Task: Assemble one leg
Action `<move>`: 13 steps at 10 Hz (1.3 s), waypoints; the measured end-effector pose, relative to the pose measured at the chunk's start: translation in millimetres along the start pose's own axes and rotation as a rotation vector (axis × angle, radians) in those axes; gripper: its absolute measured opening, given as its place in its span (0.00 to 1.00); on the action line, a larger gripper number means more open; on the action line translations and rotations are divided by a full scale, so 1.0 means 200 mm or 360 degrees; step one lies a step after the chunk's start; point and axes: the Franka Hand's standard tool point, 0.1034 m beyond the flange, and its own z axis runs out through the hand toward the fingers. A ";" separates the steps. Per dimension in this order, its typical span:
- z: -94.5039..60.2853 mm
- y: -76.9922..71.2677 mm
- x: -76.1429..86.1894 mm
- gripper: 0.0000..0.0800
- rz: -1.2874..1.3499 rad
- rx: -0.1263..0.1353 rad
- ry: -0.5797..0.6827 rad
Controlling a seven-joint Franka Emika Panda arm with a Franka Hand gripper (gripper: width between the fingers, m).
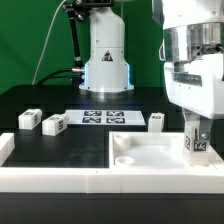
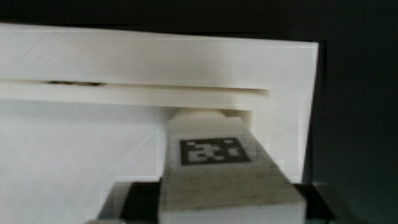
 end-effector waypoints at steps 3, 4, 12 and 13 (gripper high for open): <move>0.00 0.00 -0.01 0.60 -0.0044 -0.0001 -0.0002; 0.00 0.00 -0.02 0.76 -0.0130 0.0000 -0.0003; 0.00 0.00 0.01 0.81 -0.1661 -0.0031 0.0037; 0.00 0.00 0.00 0.81 -0.1797 -0.0042 0.0047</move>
Offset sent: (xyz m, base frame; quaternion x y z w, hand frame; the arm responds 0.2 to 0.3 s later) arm -0.0006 0.0041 0.0009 0.0079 0.0042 -0.0914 0.9958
